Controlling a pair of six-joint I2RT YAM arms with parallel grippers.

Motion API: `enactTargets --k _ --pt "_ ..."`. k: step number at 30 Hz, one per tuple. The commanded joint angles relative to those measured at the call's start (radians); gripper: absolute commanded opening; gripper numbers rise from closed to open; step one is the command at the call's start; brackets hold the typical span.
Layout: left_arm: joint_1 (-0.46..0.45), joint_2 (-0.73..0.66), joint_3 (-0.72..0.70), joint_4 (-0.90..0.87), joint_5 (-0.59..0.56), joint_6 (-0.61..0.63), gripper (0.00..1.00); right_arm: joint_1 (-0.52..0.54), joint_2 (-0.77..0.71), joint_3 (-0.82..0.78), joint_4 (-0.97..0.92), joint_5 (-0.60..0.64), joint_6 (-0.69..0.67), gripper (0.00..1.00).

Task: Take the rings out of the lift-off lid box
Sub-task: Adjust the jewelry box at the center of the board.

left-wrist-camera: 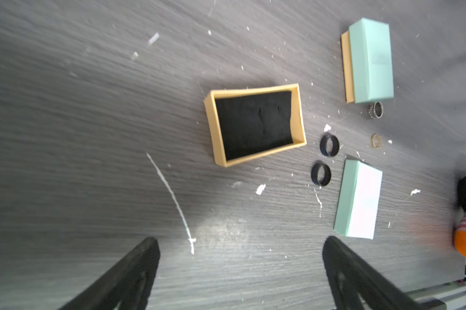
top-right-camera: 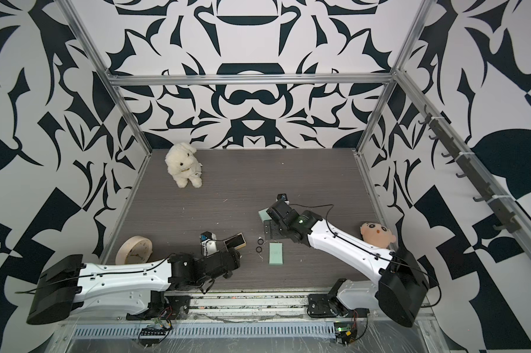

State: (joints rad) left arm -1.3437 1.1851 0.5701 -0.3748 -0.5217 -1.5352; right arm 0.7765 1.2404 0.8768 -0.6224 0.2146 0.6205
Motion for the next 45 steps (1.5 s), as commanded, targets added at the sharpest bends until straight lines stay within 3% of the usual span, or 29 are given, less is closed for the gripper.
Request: enactTargets --k 1,11,21,38,45 --pt "-0.025 0.04 0.051 0.045 -0.058 -0.072 0.99 -0.026 -0.087 -0.035 -0.028 0.067 -0.011 1.0" --pt "-0.017 0.132 0.068 0.184 -0.127 -0.029 0.99 -0.052 -0.248 -0.149 -0.01 0.142 -0.021 1.0" --pt "0.067 0.215 0.08 0.271 -0.077 0.02 0.99 -0.057 -0.332 -0.211 0.003 0.154 -0.016 1.0" --pt "0.219 0.292 0.089 0.347 -0.039 0.1 0.99 -0.057 -0.309 -0.313 0.074 -0.054 0.047 0.98" --pt "0.35 0.356 0.09 0.467 0.05 0.179 0.99 -0.053 -0.301 -0.356 0.144 -0.14 0.081 0.93"
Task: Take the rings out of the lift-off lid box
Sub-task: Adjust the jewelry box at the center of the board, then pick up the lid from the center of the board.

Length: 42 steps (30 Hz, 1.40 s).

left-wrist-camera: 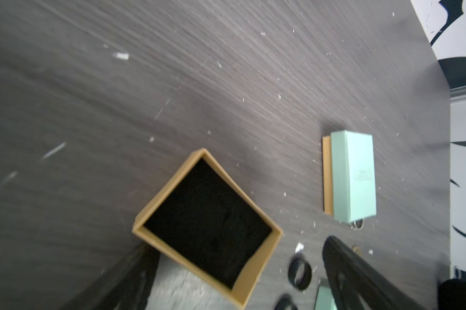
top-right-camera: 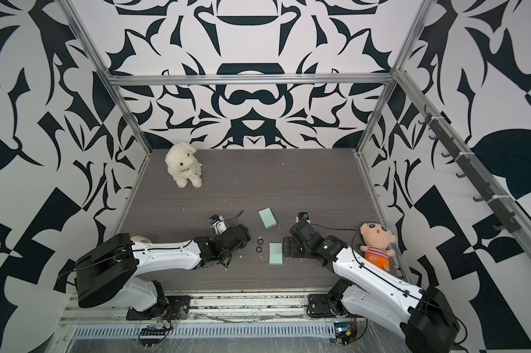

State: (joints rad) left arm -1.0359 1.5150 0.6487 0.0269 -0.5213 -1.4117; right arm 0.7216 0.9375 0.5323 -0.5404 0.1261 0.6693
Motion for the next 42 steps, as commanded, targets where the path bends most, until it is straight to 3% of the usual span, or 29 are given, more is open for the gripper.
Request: enactTargets --k 1,8,12,20,28,36,42 --pt "0.065 0.035 0.016 0.08 0.065 0.066 0.99 0.005 0.011 -0.018 0.079 -0.068 0.039 0.92" --pt "0.156 0.069 0.063 0.157 0.149 0.165 0.99 0.079 0.119 -0.012 0.138 -0.055 0.082 0.84" --pt "0.204 -0.014 0.083 0.1 0.174 0.229 0.99 0.134 0.177 0.034 0.117 0.006 0.097 0.83" --pt "0.24 -0.339 0.228 -0.395 0.03 0.511 0.99 0.173 0.215 0.069 0.111 0.037 0.122 0.82" --pt "0.308 -0.435 0.399 -0.795 -0.032 0.769 0.99 0.212 0.305 0.137 0.056 0.094 0.168 0.81" --pt "0.323 -0.552 0.369 -0.868 -0.157 0.916 0.99 0.237 0.403 0.2 0.018 0.098 0.2 0.8" --pt "0.323 -0.644 0.268 -0.814 -0.214 0.993 0.99 0.239 0.454 0.231 -0.009 0.11 0.202 0.79"
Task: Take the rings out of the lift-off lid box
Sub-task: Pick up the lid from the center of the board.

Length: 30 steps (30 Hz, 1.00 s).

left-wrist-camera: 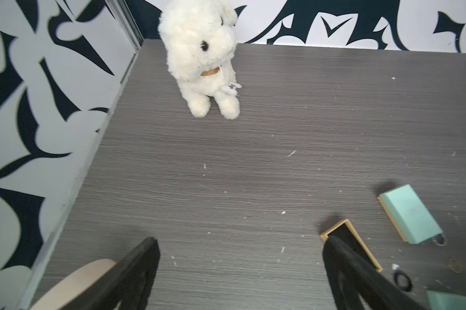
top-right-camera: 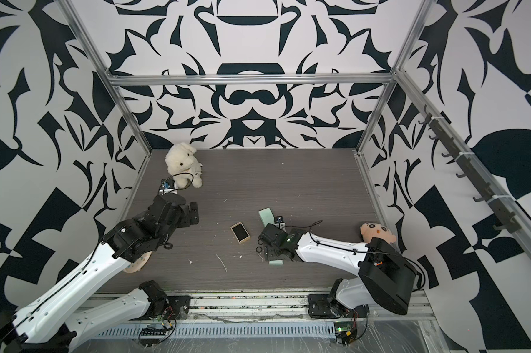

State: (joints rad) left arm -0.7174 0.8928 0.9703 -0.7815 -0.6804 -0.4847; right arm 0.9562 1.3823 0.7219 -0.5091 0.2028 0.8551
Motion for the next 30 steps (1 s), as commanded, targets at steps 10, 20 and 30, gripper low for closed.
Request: enactTargets --k 10,20,30 --pt "0.004 -0.06 -0.078 -0.012 -0.119 0.053 1.0 0.005 0.089 0.078 -0.064 0.023 0.017 0.71" --pt "0.006 -0.069 -0.076 -0.028 -0.156 0.042 0.99 0.005 0.113 0.081 -0.067 0.014 0.018 0.62" --pt "0.005 -0.068 -0.076 -0.028 -0.162 0.035 0.99 0.005 0.106 0.101 -0.117 0.036 0.015 0.52"
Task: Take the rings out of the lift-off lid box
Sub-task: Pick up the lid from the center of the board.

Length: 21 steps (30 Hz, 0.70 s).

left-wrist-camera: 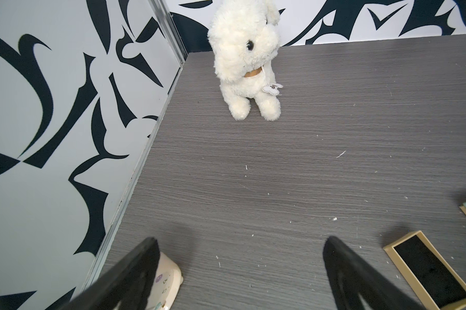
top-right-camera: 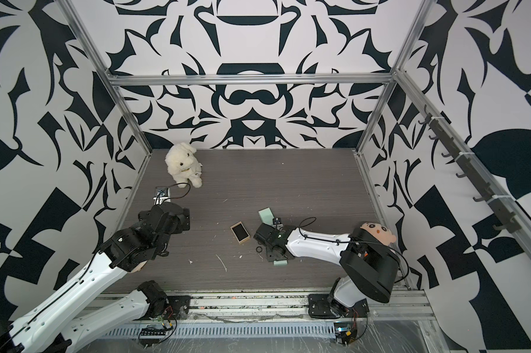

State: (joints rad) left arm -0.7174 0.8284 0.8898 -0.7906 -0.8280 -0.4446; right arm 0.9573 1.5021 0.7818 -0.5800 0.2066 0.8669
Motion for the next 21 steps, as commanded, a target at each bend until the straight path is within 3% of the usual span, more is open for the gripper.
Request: enactTargets --k 1,12,21 --pt "0.005 -0.003 0.005 -0.019 -0.014 -0.005 1.0 0.004 -0.018 0.046 -0.053 0.029 0.0 0.49" --pt "0.006 -0.008 0.003 -0.019 -0.016 -0.007 0.99 0.004 -0.051 0.167 -0.105 -0.001 -0.116 0.47" --pt "0.009 -0.011 -0.002 -0.019 -0.021 -0.008 1.0 0.003 0.069 0.404 -0.139 -0.108 -0.282 0.47"
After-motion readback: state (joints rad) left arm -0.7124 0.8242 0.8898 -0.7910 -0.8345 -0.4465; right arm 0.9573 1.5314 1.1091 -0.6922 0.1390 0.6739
